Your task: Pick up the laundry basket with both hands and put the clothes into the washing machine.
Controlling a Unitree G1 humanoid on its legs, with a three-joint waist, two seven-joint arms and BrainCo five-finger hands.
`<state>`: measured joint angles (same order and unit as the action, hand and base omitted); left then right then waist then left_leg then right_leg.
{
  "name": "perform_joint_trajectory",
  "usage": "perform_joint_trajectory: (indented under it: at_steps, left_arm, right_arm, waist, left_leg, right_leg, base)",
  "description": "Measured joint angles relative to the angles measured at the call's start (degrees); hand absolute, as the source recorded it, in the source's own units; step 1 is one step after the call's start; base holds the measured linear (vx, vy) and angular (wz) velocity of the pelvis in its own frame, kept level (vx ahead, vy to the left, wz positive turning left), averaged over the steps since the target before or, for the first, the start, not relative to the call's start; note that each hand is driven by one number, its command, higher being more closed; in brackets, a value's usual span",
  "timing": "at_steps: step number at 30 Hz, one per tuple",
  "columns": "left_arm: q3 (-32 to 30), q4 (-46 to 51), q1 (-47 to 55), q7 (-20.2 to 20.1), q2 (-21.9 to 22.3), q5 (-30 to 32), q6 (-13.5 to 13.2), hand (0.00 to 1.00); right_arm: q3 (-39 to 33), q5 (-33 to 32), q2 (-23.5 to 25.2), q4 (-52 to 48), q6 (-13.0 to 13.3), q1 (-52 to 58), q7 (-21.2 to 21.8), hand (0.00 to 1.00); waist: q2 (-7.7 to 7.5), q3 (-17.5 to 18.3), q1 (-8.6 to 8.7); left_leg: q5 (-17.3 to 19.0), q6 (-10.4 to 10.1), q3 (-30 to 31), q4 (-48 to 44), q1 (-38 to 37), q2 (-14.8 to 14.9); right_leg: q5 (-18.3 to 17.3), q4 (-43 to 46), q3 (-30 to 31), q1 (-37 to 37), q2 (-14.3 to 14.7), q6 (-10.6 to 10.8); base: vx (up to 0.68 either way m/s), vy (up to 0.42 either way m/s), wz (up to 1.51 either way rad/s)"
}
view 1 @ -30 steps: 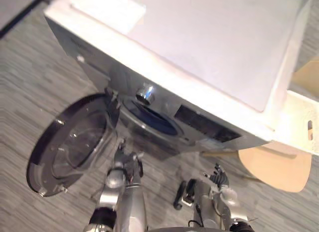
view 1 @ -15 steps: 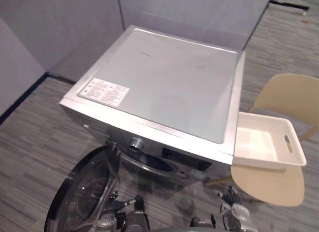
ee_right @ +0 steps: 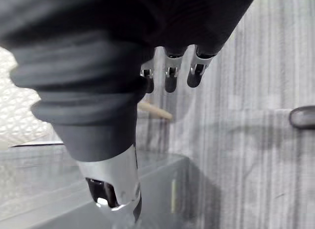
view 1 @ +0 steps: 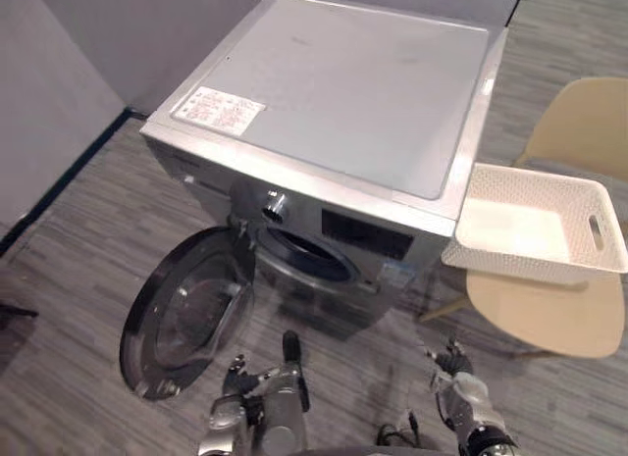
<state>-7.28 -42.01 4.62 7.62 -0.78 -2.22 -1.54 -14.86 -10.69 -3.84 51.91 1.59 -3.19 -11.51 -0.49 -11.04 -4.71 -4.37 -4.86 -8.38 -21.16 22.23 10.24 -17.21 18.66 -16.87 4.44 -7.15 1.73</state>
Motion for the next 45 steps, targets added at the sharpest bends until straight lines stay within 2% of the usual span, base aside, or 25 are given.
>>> perform_joint_trajectory:
  at_steps: [2,3,4,5,6,7,9,12,15,19,21,24,27,29,31,33,37,39,42,45]
  left_arm:
    - [0.03,1.47,0.45,0.02,-0.08,0.01,-0.13,0.0]
    - [0.07,1.47,0.41,0.02,-0.04,0.01,-0.12,0.0]
    - [0.2,1.46,0.08,0.03,-0.03,0.03,-0.13,0.0]
    - [0.25,1.48,0.0,0.04,-0.04,0.03,-0.13,0.0]
    - [0.52,1.46,-0.69,0.06,-0.65,0.1,-0.04,0.0]
    - [1.16,2.06,-1.04,0.16,-1.5,0.18,0.01,0.0]
    - [3.28,3.38,-1.57,0.32,-3.74,0.65,0.03,0.0]
    - [3.34,8.08,-1.08,1.35,-4.73,0.97,-0.01,0.0]
    - [3.41,13.48,-0.84,1.66,-5.87,3.21,-0.06,0.0]
    - [3.88,19.81,-1.86,2.55,-7.9,5.94,-0.08,0.0]
    - [3.62,22.81,-3.29,2.77,-10.42,7.95,-0.12,0.0]
    - [-0.16,23.33,-6.22,3.76,-14.68,9.5,-0.21,0.0]
    - [-4.21,17.04,-11.36,6.27,-21.08,9.55,-0.56,0.0]
    - [-5.06,13.12,-13.34,6.84,-23.7,9.15,-0.32,0.0]
    - [-5.63,9.52,-15.39,7.12,-26.45,8.85,0.0,0.0]
    - [-5.84,4.85,-18.52,7.36,-28.84,8.27,0.31,0.0]
    - [-4.75,-3.43,-24.92,7.19,-32.37,7.33,1.11,0.0]
    - [-3.66,-7.3,-29.13,5.82,-34.66,6.93,0.92,0.0]
    - [-3.36,-7.38,-31.9,4.88,-36.16,6.77,-0.25,0.0]
    - [-3.04,-8.16,-33.23,5.05,-36.59,6.21,-0.08,0.0]
  right_arm:
    - [-0.11,0.02,0.01,-1.57,0.29,0.95,0.06,0.0]
    - [-0.64,0.03,-0.06,-1.53,0.32,1.28,0.16,0.0]
    - [-1.56,0.06,-0.17,-1.41,0.32,2.01,0.34,0.0]
    - [-1.74,0.06,-0.21,-1.41,0.32,2.17,0.37,0.0]
    - [-2.38,0.1,-0.49,-0.93,0.27,2.36,0.4,0.0]
    - [-2.3,0.23,-0.3,-0.6,0.02,2.76,0.57,0.0]
    - [-2.24,0.92,-0.13,-0.51,-0.06,2.58,0.54,0.0]
    - [-1.4,2.43,-0.24,-1.64,-0.04,2.39,0.58,0.0]
    - [0.77,3.62,-0.46,-3.88,0.14,1.5,0.64,0.0]
    - [2.64,4.41,-1.19,-4.15,0.53,-0.05,1.6,0.0]
    - [3.27,5.16,-1.32,-4.11,0.5,-0.01,1.85,0.0]
    - [4.74,6.85,-1.43,-4.02,0.48,-0.21,2.12,0.0]
    - [6.42,7.41,-2.25,-3.79,0.36,-0.33,2.97,0.0]
    - [6.89,7.85,-2.39,-3.78,0.36,-0.73,2.98,0.0]
    - [7.04,8.05,-2.33,-3.76,0.34,-1.64,2.99,0.0]
    - [7.03,8.05,-2.35,-3.75,0.31,-2.58,2.99,0.0]
    - [7.23,8.03,-2.34,-3.76,0.31,-3.94,2.91,0.0]
    - [8.19,7.99,-2.37,-3.93,0.44,-4.91,2.81,0.0]
    - [9.55,7.95,-2.27,-4.33,0.54,-5.2,2.79,0.0]
    - [11.1,7.95,-1.71,-6.58,1.21,-5.58,2.72,0.0]
  waist:
    - [0.72,0.41,0.87]
    - [0.96,0.56,0.9]
    - [1.38,0.88,1.12]
    - [1.55,1.0,1.18]
    - [1.32,1.42,1.4]
    - [0.57,2.35,2.25]
    - [0.23,2.79,3.0]
    - [0.52,3.71,3.62]
    - [0.64,5.36,3.71]
    - [0.68,5.56,3.85]
    - [0.63,5.58,3.73]
    - [0.61,5.59,3.79]
    - [0.38,5.45,3.81]
    - [-0.16,5.23,3.76]
    - [-1.1,4.87,3.68]
    - [-2.71,3.79,3.64]
    - [-5.08,0.66,3.6]
    - [-6.12,-1.63,3.56]
    - [-6.56,-3.86,2.08]
    - [-7.18,-4.24,1.96]
  left_leg:
    - [8.86,0.1,0.47,-7.11,-2.81,1.19]
    - [11.14,0.04,0.45,-7.16,-5.07,1.37]
    - [13.16,-1.01,0.38,-1.69,-9.56,0.88]
    - [13.26,-1.17,0.49,0.69,-10.48,0.63]
    - [11.79,-1.67,0.6,7.91,-12.5,-0.63]
    - [9.2,-0.97,0.99,11.56,-12.97,-2.16]
    - [5.85,0.29,2.62,16.43,-14.35,-4.78]
    - [3.55,1.7,3.81,20.39,-17.21,-7.23]
    - [2.2,2.51,4.15,22.7,-18.11,-8.65]
    - [0.68,2.87,5.36,24.97,-19.23,-9.21]
    - [0.14,2.77,5.99,26.03,-19.95,-9.22]
    - [-0.11,2.75,6.22,26.5,-20.14,-9.15]
    - [-0.11,2.75,6.09,26.52,-20.04,-8.94]
    - [-0.11,2.75,5.54,26.53,-19.47,-8.61]
    - [-0.35,2.4,5.02,26.53,-17.7,-8.2]
    - [-0.98,2.43,4.64,26.51,-15.02,-7.96]
    - [-1.69,2.53,3.72,26.49,-11.95,-7.88]
    - [-2.29,2.9,3.36,26.31,-9.35,-7.8]
    - [-2.32,2.92,3.43,24.74,-6.14,-7.31]
    - [-2.64,2.47,3.54,24.0,-3.06,-7.06]
  right_leg:
    - [1.99,0.02,-0.17,2.12,0.06,-0.2]
    - [2.92,-0.61,-0.18,2.48,0.03,0.02]
    - [4.78,-2.64,-0.54,2.4,0.16,1.03]
    - [5.25,-3.24,-0.66,2.36,0.21,1.2]
    - [6.93,-5.58,-1.22,2.29,-0.1,2.02]
    - [8.9,-8.08,-2.12,2.01,-0.83,2.43]
    - [11.82,-12.5,-3.64,-0.09,-1.75,3.67]
    - [13.6,-15.21,-5.07,-3.22,-3.23,4.76]
    - [14.34,-16.09,-5.2,-3.48,-3.92,5.27]
    - [15.09,-17.55,-6.48,-4.74,-3.92,5.28]
    - [15.16,-17.93,-6.92,-5.25,-3.71,5.21]
    - [15.22,-18.23,-7.11,-5.38,-3.48,5.11]
    - [15.76,-19.39,-6.74,-5.96,-2.94,4.46]
    - [16.33,-20.05,-6.25,-5.08,-2.54,4.05]
    - [17.17,-20.67,-5.59,-3.57,-2.02,3.83]
    - [18.25,-21.57,-5.11,-1.02,-1.61,3.65]
    - [19.74,-22.25,-4.1,2.24,-1.42,3.15]
    - [21.13,-22.96,-3.39,4.74,-1.2,2.54]
    - [21.98,-22.9,-2.06,7.29,-0.89,2.03]
    - [22.29,-22.62,-1.06,10.18,-0.72,2.07]
  base:
    - [-0.24,0.048,0.06]
    - [-0.26,0.164,0.09]
    - [-0.17,0.135,0.11]
    - [-0.15,0.158,0.25]
    - [-0.1,0.137,0.32]
    - [-0.11,0.172,0.45]
    - [-0.05,0.135,0.47]
    - [-0.04,0.173,0.32]
    - [-0.02,0.09,0.09]
    - [-0.01,0.028,0.15]
    - [0.01,0.002,0.14]
    - [0.0,-0.001,0.02]
    - [0.02,-0.005,-0.03]
    - [-0.02,-0.008,-0.16]
    - [-0.03,-0.013,-0.18]
    - [-0.04,-0.005,-0.11]
    - [-0.04,0.018,-0.15]
    - [-0.04,0.028,-0.1]
    - [-0.02,0.019,-0.01]
    - [-0.04,0.007,-0.03]
